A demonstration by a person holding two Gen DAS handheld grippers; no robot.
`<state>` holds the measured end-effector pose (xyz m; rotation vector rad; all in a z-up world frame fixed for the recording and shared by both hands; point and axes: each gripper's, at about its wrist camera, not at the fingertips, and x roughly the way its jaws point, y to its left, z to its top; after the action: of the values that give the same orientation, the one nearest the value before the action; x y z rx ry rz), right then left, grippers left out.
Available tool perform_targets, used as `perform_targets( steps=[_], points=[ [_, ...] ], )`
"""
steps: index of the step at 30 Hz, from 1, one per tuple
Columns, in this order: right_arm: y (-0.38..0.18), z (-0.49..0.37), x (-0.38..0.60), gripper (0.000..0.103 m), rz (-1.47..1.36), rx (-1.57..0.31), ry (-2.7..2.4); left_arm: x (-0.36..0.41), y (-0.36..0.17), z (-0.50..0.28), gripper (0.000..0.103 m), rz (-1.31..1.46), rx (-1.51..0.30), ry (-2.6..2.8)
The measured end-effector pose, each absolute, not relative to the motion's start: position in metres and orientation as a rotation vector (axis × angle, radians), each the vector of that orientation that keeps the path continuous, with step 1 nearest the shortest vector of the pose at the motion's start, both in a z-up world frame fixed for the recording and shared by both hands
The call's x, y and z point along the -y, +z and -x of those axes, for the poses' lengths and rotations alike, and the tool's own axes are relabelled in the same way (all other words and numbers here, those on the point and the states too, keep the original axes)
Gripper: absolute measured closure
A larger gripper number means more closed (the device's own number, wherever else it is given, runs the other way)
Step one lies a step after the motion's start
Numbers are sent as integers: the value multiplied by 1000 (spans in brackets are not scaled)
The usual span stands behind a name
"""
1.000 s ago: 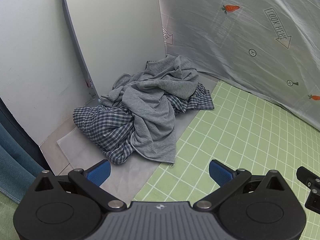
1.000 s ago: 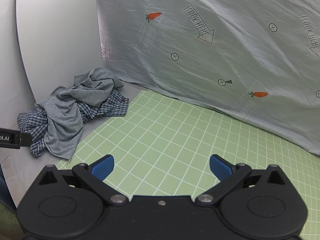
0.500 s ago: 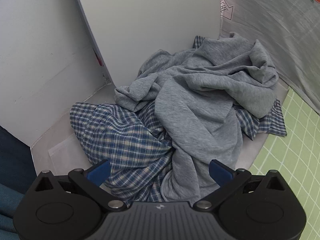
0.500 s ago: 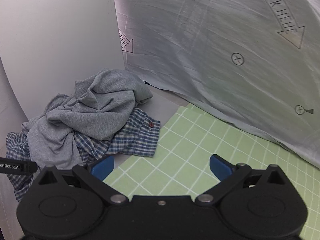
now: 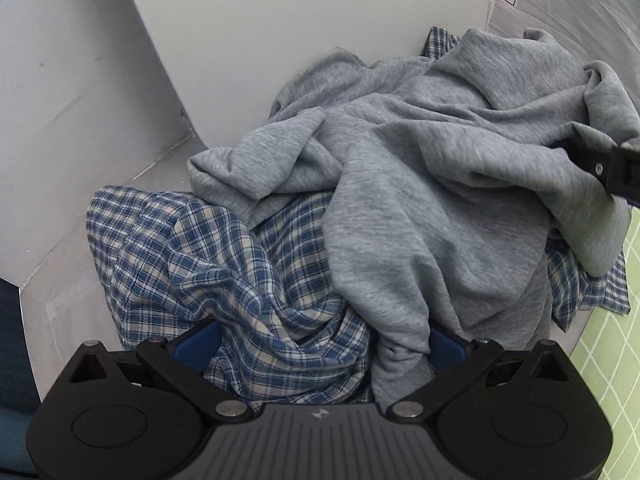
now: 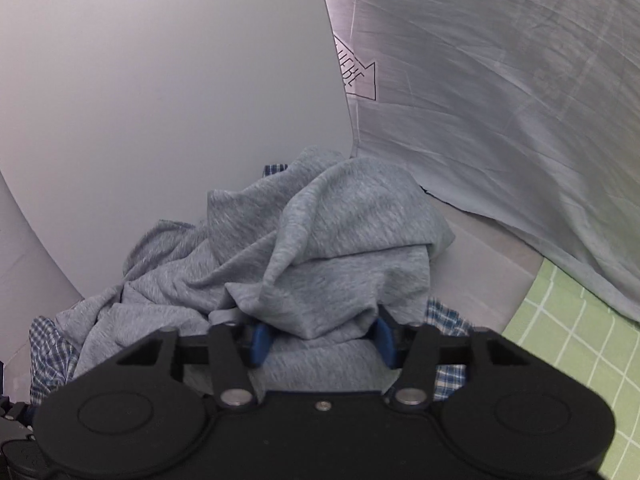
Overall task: Fold clothes
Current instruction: 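Grasp the grey sweatshirt with the right tool and pull it onto the mat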
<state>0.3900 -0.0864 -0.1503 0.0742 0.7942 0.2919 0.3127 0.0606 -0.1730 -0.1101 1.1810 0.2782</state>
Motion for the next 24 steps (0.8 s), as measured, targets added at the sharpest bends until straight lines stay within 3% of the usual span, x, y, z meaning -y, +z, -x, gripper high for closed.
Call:
perform_targets(
  steps=[3,4,9,24],
  points=[
    [-146,-374,97,89,-86,-725,303,-68,-174,-311,0,170,-1196,277],
    [-141,-368,99,91,-65,-692,287,-69,-173,-310,0,177,-1198,274],
    [-111,-323,117,93,47,-532,161,-71,-166,-298,0,175,-1183,269],
    [-87,-129,264,95,16,-499,-336,-31,-95,-209,0,52,-1061,250]
  ],
)
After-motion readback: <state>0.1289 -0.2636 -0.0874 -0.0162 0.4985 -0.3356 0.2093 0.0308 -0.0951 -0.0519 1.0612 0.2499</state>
